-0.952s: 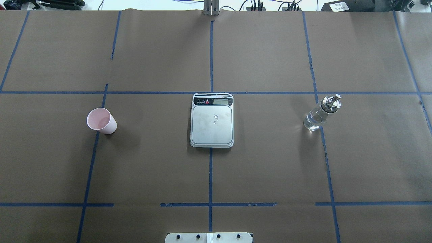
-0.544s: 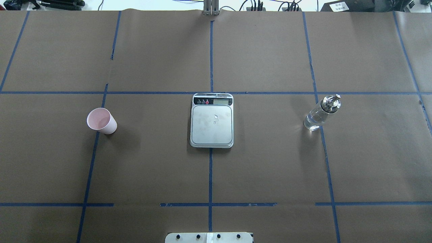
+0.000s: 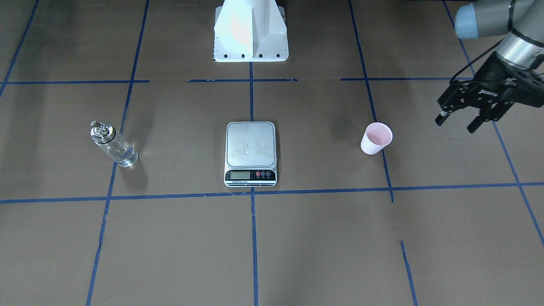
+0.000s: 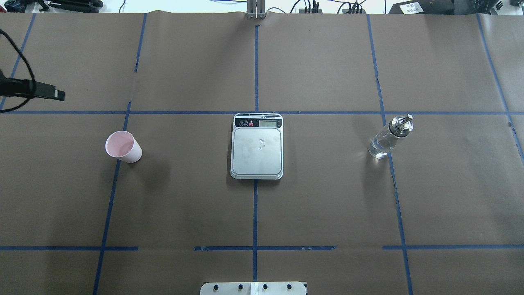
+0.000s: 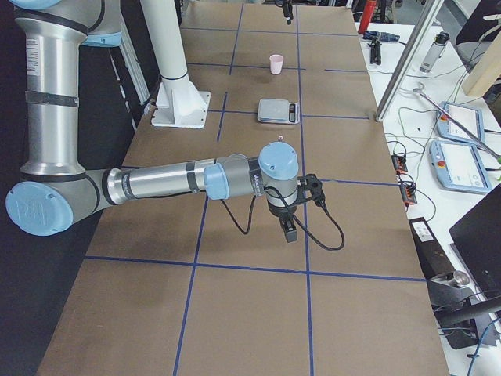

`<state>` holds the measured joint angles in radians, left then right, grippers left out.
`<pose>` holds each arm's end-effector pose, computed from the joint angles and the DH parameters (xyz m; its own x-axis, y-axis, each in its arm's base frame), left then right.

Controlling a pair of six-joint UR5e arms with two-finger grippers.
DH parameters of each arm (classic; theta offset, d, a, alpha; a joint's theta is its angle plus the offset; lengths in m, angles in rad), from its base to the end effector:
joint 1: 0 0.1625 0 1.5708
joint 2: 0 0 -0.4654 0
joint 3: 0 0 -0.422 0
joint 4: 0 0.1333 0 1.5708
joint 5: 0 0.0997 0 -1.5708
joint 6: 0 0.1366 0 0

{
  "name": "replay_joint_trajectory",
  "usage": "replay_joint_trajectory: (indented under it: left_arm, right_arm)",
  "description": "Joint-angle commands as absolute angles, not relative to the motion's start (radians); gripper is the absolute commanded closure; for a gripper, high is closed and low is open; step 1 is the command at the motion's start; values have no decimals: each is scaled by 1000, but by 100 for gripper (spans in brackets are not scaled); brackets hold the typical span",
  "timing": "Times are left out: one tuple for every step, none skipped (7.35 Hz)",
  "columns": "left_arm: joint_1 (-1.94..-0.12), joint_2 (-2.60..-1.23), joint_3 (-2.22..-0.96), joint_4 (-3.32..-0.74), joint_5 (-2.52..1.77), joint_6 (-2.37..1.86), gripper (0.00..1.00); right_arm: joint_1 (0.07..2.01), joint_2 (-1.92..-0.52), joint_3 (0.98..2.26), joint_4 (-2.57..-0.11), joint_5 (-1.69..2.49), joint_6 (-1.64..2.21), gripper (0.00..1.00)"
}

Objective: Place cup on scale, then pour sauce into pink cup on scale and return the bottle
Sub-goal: 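Move the left gripper down to the pink cup and grasp it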

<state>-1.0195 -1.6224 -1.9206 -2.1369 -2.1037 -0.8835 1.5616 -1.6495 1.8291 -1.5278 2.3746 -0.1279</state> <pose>0.2420 -0.5155 0.4471 0.5562 0.1388 -0.8194 0.2092 0.9308 0.2997 0.0304 -0.4971 0.6215 0.6857 -0.2884 0.6683 0.0972 0.9462 0.3085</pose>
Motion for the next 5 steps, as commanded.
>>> replay_joint_trajectory:
  left_arm:
    - [-882,-1678,-1863,-2135,-2017,-997,27]
    - [-864,-1674,-1853,-2135,-2010,-996,31]
    - [-838,-1672,-1832,-2135,-2006,-996,32]
    - [-809,-1674,-1819,-2135,-1972,-997,32]
    - [-790,-1674,-1818,-2134,-1968,-999,32]
  right_arm:
    - [1562,-1651,1829,-1528,2375,-127,0]
    - [1562,-1652,1829,-1528,2375,-127,0]
    - [1562,-1654,1829,-1528,2376,-126,0]
    - [1562,-1655,1829,-1528,2375,-126,0]
    - [1562,-1655,1827,-1528,2375,-127,0]
